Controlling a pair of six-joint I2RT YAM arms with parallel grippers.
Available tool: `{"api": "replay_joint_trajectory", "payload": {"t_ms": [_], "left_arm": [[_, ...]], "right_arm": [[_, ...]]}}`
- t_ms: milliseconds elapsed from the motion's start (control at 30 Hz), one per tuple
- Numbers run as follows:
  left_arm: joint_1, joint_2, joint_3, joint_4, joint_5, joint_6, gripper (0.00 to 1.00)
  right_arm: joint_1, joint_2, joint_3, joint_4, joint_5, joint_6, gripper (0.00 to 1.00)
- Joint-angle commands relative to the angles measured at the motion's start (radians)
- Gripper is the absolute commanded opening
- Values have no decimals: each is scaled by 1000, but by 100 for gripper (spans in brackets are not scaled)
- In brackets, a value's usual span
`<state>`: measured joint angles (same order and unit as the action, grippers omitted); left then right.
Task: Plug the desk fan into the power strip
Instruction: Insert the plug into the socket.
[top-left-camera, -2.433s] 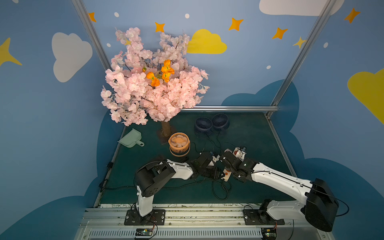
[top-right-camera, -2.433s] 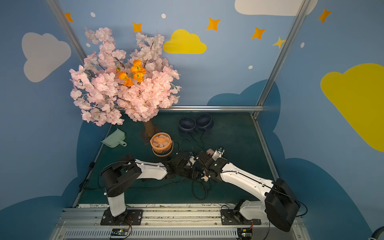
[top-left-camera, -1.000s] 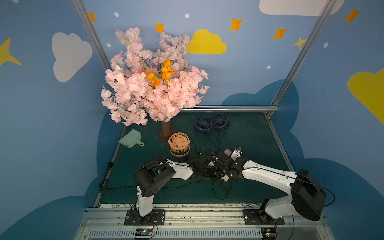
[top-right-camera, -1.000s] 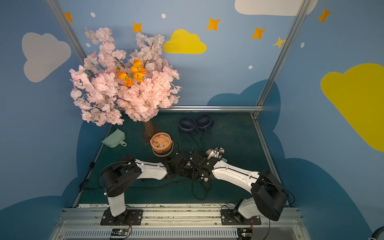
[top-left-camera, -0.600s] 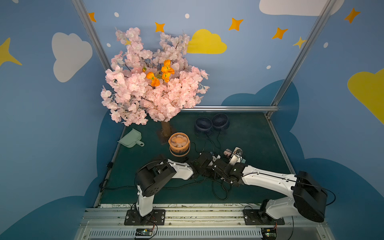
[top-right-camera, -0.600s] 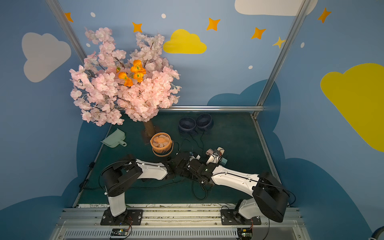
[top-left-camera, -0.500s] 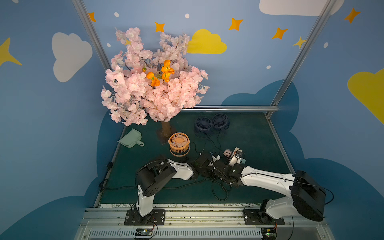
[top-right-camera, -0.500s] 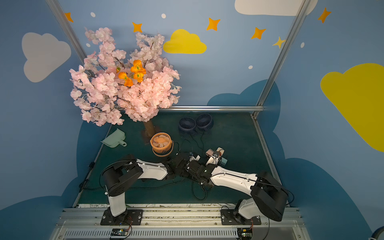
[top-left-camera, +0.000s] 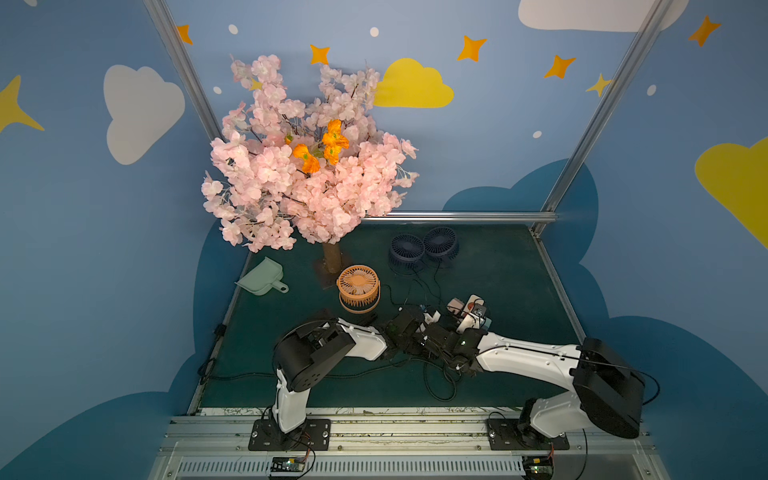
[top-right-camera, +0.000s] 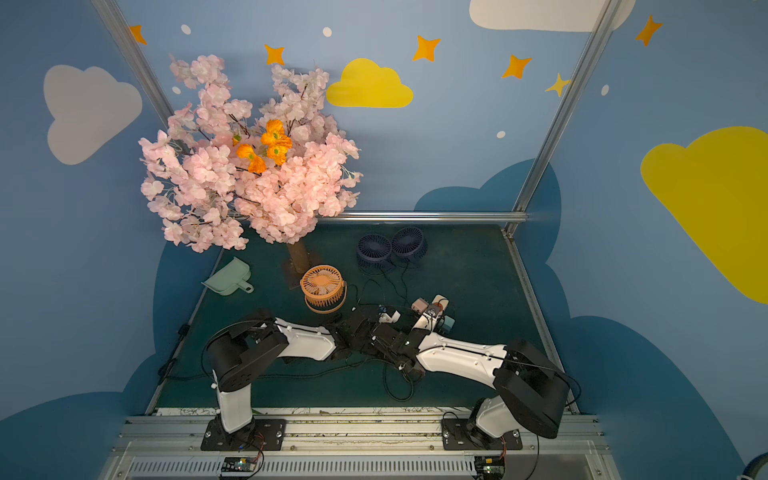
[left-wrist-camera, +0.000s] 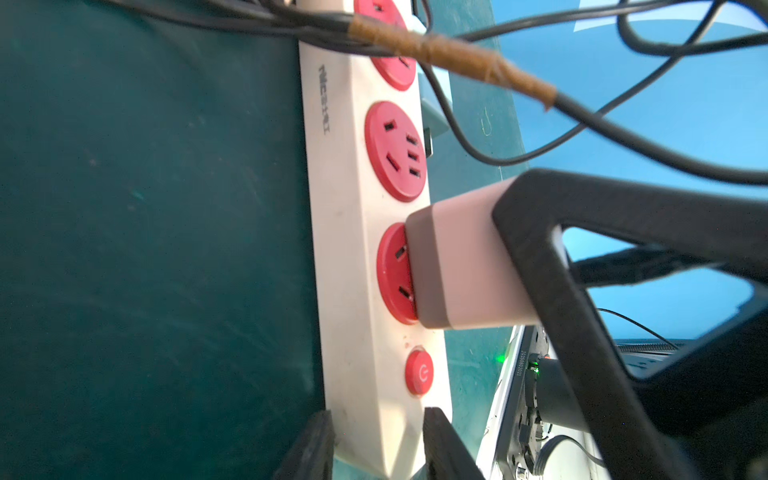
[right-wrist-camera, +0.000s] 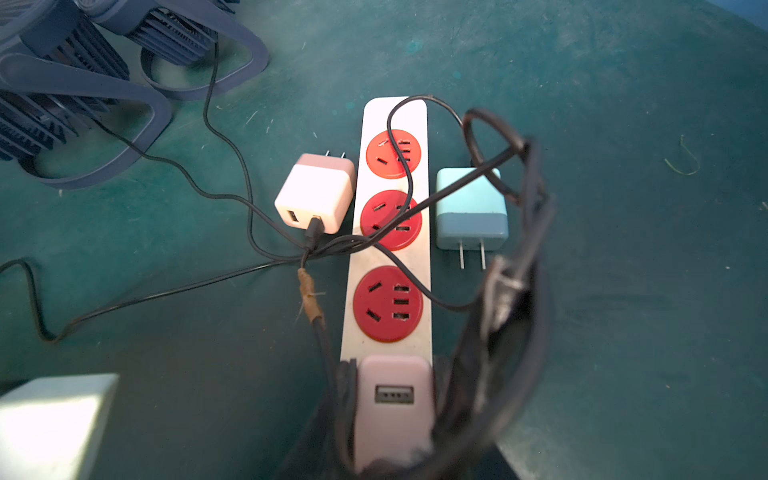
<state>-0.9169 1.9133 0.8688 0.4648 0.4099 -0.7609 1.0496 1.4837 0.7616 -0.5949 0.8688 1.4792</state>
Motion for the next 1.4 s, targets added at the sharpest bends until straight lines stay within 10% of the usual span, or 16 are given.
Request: {"api": "replay_joint_trajectory", "payload": {"t_ms": [0,400,733,867,967,1367], "left_arm": [[-3,5,-15,17,12,3,40],[0,-35,-51,20,10,12,40],[6,-91,-41,-44,9,54,44],[22,-131,-32,-111,-13,99,58],[39,-164,-33,-148,-41,123,70],[97,-309,-49,-212,-127,191,81]], "right_arm": [[10,158,-147,-12,-510,38,0],[-7,311,-130,96,-622,29,0],[-20,69,11,-96,-461,-116,0],[-35,-52,100,-187,-394,-178,62],[-43,-132,176,-276,-335,-235,89],[-142,-524,226,-355,-292,-536,98]]}}
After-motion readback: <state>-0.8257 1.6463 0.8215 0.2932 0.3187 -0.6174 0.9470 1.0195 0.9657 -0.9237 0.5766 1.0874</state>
